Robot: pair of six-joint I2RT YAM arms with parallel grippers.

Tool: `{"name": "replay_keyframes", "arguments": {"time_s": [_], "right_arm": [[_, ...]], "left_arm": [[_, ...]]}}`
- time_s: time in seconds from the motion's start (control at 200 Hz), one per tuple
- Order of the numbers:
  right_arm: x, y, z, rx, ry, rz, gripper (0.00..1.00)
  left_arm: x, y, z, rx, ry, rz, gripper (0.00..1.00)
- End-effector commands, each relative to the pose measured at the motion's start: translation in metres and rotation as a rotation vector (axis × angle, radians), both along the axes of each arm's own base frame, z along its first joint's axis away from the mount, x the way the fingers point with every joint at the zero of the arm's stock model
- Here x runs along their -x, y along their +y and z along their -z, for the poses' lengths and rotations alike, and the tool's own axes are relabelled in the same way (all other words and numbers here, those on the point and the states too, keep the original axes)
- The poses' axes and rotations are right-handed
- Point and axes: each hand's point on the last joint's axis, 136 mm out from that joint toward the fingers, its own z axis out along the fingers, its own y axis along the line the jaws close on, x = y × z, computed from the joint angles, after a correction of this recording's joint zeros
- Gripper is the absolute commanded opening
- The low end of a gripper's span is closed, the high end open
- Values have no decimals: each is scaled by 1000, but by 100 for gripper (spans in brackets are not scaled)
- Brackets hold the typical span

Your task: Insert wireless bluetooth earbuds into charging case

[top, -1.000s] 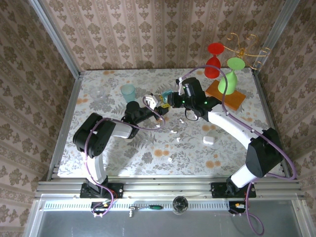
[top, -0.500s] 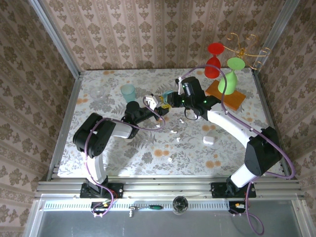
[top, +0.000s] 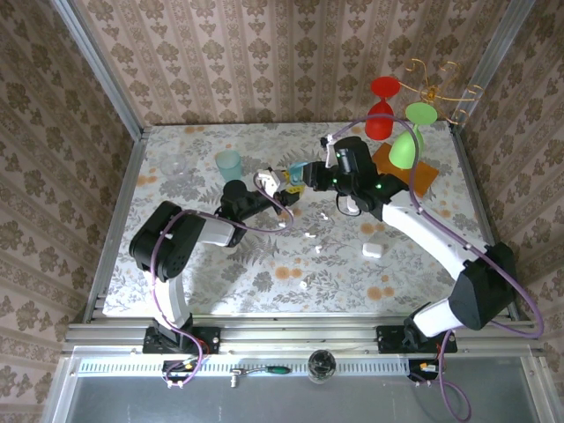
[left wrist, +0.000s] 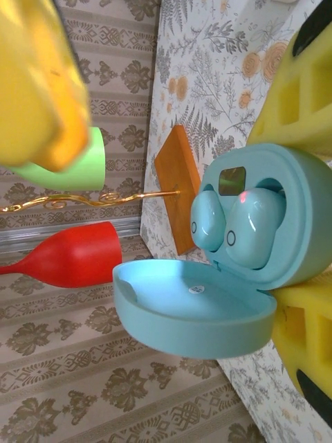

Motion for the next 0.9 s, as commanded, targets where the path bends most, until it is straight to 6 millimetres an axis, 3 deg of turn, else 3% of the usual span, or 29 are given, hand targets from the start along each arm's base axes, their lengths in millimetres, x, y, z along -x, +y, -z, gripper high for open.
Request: {"name": "replay_keyframes", "arguments": {"time_s": [0.0, 0.28, 0.48, 0.625, 0.89], "right_arm": [[2, -16, -11, 66, -29, 22, 33], [-15, -9, -1, 149, 42, -10, 61], [-23, -3, 18, 176, 106, -30, 65], [-16, -2, 29, 183, 134, -55, 72], [6, -11, 14, 82, 125, -46, 75]], "left_arm": [[15, 4, -5, -21, -103, 78, 23], [43, 4, -8, -42, -173, 214, 23], [44, 4, -15, -26, -163, 206, 24], [41, 7, -22, -10, -149, 176, 23], [31, 8, -32, 33, -84, 142, 23]]}}
